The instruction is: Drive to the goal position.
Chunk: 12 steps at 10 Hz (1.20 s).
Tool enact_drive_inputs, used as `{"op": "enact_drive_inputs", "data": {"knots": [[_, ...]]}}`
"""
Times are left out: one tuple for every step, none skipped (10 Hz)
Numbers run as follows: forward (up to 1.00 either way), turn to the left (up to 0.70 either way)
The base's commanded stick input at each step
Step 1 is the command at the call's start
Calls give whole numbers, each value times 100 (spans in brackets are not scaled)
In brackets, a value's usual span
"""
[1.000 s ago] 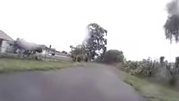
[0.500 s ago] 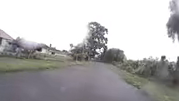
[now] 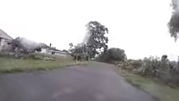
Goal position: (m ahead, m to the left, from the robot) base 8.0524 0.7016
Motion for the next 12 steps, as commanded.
{"op": "enact_drive_inputs", "data": {"knots": [[85, -15], [85, -30], [85, -8], [85, 0], [85, 0], [85, 0], [85, 0], [85, 0], [85, 0], [85, 0], [85, 0], [85, 0]]}}
